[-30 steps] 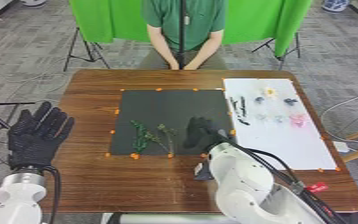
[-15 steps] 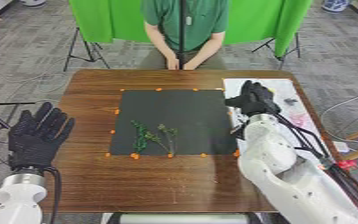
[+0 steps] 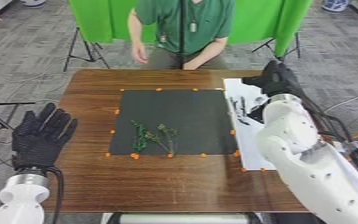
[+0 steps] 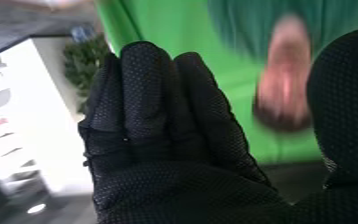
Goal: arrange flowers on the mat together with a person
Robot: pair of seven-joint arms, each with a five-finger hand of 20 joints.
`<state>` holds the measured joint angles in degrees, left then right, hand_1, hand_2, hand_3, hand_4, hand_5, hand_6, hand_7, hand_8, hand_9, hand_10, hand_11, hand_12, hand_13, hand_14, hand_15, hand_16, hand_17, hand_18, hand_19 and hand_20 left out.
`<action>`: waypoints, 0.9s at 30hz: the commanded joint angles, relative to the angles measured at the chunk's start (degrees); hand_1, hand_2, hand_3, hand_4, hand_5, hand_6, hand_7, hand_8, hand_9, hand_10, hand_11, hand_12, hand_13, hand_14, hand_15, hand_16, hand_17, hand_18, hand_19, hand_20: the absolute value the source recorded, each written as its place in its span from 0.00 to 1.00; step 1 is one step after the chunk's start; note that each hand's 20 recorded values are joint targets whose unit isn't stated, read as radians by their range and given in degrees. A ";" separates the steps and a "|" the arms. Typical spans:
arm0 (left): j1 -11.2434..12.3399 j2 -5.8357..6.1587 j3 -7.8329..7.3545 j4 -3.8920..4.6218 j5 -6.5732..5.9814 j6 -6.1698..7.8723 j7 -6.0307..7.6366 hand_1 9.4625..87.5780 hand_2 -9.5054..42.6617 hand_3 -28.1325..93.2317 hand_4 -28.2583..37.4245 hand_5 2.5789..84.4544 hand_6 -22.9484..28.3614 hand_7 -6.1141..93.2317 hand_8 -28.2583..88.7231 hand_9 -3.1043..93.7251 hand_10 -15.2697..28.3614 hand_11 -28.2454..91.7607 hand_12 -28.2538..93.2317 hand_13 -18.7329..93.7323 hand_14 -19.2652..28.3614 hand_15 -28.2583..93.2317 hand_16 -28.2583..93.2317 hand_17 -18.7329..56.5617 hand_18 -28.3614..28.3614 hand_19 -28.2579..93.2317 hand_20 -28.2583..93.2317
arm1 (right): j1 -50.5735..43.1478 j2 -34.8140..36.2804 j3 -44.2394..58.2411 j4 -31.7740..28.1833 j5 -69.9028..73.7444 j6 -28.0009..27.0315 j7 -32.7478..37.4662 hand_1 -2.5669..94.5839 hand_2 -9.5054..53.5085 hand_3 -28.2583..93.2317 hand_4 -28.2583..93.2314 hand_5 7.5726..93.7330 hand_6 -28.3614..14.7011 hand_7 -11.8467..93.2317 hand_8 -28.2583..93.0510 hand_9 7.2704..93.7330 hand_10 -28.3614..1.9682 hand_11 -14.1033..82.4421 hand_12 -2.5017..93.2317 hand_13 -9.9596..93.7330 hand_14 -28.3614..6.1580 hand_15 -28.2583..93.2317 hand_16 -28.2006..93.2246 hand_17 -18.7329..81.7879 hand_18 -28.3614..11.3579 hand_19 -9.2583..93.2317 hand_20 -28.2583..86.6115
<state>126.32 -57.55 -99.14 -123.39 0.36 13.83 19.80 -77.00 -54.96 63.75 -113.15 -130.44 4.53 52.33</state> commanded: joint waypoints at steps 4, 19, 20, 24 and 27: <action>-3.25 4.24 -2.19 0.82 4.78 -0.53 0.61 0.30 0.41 0.79 0.00 0.60 0.59 0.28 0.15 0.52 0.72 0.43 0.35 0.46 0.73 0.56 0.19 0.18 0.77 0.54 0.38 | -16.88 4.02 14.23 -8.15 11.04 16.95 -10.70 0.34 0.00 0.78 0.03 0.51 0.42 0.25 0.18 0.50 0.23 0.30 0.24 0.49 0.25 0.63 0.37 0.40 0.11 0.77 0.46; -10.51 8.23 -0.88 3.87 6.20 -2.83 0.01 0.23 0.46 0.72 0.00 0.38 0.55 0.16 0.16 0.29 0.62 0.33 0.28 0.28 0.57 0.34 0.17 0.19 0.69 0.41 0.31 | -29.29 4.60 32.43 -9.62 61.83 25.48 -45.04 0.13 0.35 0.77 0.03 0.37 0.48 0.20 0.18 0.35 0.31 0.20 0.19 0.35 0.24 0.44 0.36 0.29 0.20 0.54 0.33; -10.16 8.01 -1.00 3.78 6.04 -2.91 0.10 0.23 0.46 0.72 0.00 0.38 0.55 0.16 0.16 0.29 0.61 0.33 0.28 0.28 0.57 0.34 0.17 0.18 0.68 0.41 0.31 | -29.42 4.46 32.57 -9.88 63.56 25.05 -45.39 0.13 0.35 0.77 0.02 0.37 0.49 0.20 0.18 0.35 0.32 0.19 0.19 0.35 0.24 0.44 0.36 0.28 0.21 0.53 0.33; -9.38 7.66 -1.70 3.60 6.30 -3.79 0.57 0.25 0.47 0.68 0.00 0.37 0.55 0.15 0.16 0.27 0.61 0.32 0.28 0.26 0.55 0.32 0.16 0.19 0.65 0.39 0.30 | -29.81 4.62 32.57 -11.12 67.13 23.83 -45.63 0.13 0.36 0.77 0.02 0.36 0.50 0.19 0.18 0.34 0.33 0.19 0.19 0.35 0.26 0.42 0.37 0.28 0.21 0.52 0.33; -8.60 7.46 -2.73 3.52 6.18 -4.06 1.08 0.28 0.48 0.63 0.00 0.35 0.55 0.14 0.16 0.26 0.61 0.32 0.27 0.27 0.55 0.32 0.16 0.19 0.64 0.38 0.30 | -27.93 4.69 31.15 -8.64 71.24 22.18 -50.18 0.13 0.36 0.77 0.02 0.36 0.49 0.19 0.18 0.34 0.33 0.19 0.19 0.35 0.26 0.41 0.38 0.28 0.22 0.51 0.34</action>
<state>115.09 -49.22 -100.57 -120.28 6.24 11.15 20.03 -106.13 -50.92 96.96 -123.32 -67.27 28.44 6.04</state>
